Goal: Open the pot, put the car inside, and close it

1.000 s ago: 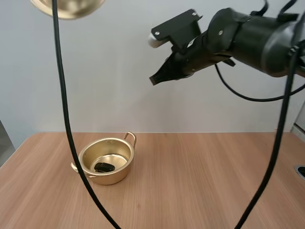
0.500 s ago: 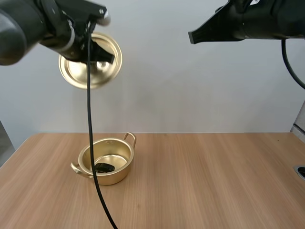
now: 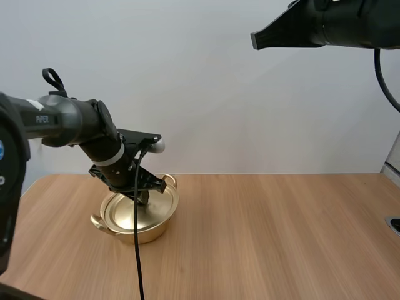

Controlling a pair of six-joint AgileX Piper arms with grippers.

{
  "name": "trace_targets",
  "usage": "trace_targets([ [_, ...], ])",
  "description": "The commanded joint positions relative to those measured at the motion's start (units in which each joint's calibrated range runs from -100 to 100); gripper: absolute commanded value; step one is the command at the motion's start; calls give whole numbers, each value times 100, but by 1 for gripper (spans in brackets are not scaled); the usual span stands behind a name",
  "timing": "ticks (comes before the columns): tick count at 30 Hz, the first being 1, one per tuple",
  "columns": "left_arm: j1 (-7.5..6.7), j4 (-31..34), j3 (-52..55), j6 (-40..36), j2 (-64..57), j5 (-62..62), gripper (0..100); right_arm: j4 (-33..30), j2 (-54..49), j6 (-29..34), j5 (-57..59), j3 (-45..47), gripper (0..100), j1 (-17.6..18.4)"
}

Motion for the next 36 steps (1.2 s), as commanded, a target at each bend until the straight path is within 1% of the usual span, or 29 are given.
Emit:
trace_targets([
  [1,-1,-3,38,-1,29,-214,0,-6,7,5,-5,-3,0,0],
  [7,-1,9,30,77,297,-293,0,-100,7,5,14,-3,0,0],
  [9,-1,45,30,173,363,-336,4,-105,7,5,95,-3,0,0],
  [10,-1,57,30,184,392,-378,10,-105,7,5,119,-3,0,0],
  [11,-1,78,30,184,392,-433,19,-105,7,5,169,-3,0,0],
  [13,-1,159,30,184,392,-554,41,-105,7,5,184,-3,0,0],
  [16,-1,214,30,171,392,-619,83,-105,7,5,195,-3,0,0],
  [17,-1,214,30,164,392,-647,93,-105,7,5,207,-3,0,0],
  [18,-1,214,30,164,392,-681,98,-105,7,5,207,-3,0,0],
  [22,-1,214,-29,164,205,-1166,99,-105,7,5,207,-3,0,0],
  [25,-1,165,-313,151,-202,-1761,99,-105,39,5,225,-3,0,0],
  [27,-1,117,-598,151,-638,-2417,99,-105,126,5,244,-3,0,0],
  [29,-1,117,-857,107,-1162,-3322,99,-105,241,5,263,57,0,0],
  [32,-1,117,-1018,-185,-2006,-4603,99,-88,365,15,150,259,0,0],
  [34,-1,46,-1018,-442,-2624,-5369,99,8,438,30,-154,534,0,0],
  [36,-1,24,-1018,-825,-3116,-5402,99,204,455,30,-831,992,0,0],
])
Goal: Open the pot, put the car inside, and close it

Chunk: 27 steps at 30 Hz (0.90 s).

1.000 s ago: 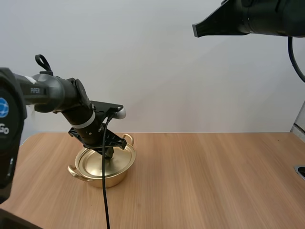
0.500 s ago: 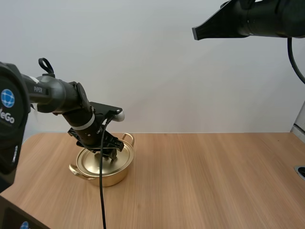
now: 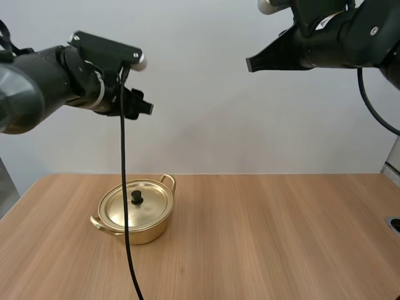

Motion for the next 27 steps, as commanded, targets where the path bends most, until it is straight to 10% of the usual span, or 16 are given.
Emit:
trace_targets([
  [1,20,0,65,-611,-1396,-1210,99,274,-16,4,-1190,710,0,0],
  [10,210,50,1777,-579,-3793,-2158,99,461,-99,-6,-5227,3139,0,0],
  [19,210,124,4355,-609,-5370,-1332,99,485,-145,-6,-5106,3548,0,0],
  [27,210,140,4582,-750,-6427,-1331,97,415,-390,-53,-5087,3548,0,0],
])
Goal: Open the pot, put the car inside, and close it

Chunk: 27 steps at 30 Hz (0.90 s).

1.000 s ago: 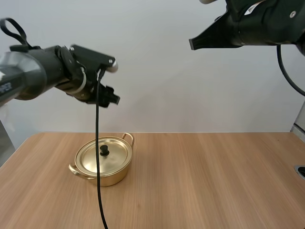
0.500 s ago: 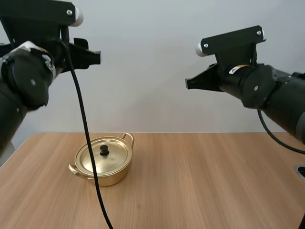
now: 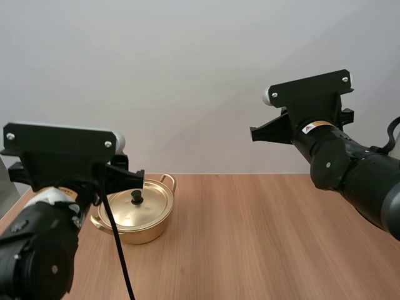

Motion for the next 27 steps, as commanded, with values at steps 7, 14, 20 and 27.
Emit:
trace_targets([
  [7,-446,566,812,-126,-1297,30,75,-578,-414,-295,1080,-3,0,0],
  [14,-551,1179,1277,-1229,-1297,-398,75,342,-885,-182,2686,-3,0,0],
  [20,-551,1179,1277,-1433,-1297,155,75,451,-1194,-182,3585,-3,0,0],
  [27,-551,1179,1277,-1498,-1297,1150,75,551,-1399,-182,3694,383,0,0],
])
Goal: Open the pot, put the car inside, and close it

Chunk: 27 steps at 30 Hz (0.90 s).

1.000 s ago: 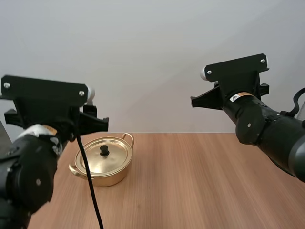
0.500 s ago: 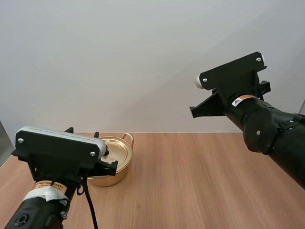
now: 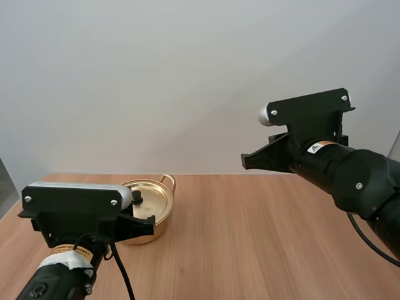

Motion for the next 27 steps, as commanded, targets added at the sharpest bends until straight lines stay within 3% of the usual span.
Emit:
trace_targets([
  [1,-2,0,5,5,0,491,75,-16,-4,2,-186,252,0,0],
  [7,-2,0,67,-5,0,563,75,-449,-14,-26,-801,706,0,0],
  [12,-26,0,611,-48,0,19,75,-447,-14,-26,-725,704,0,0],
  [27,-86,0,611,-66,0,-103,75,-412,-29,-26,-625,704,0,0],
])
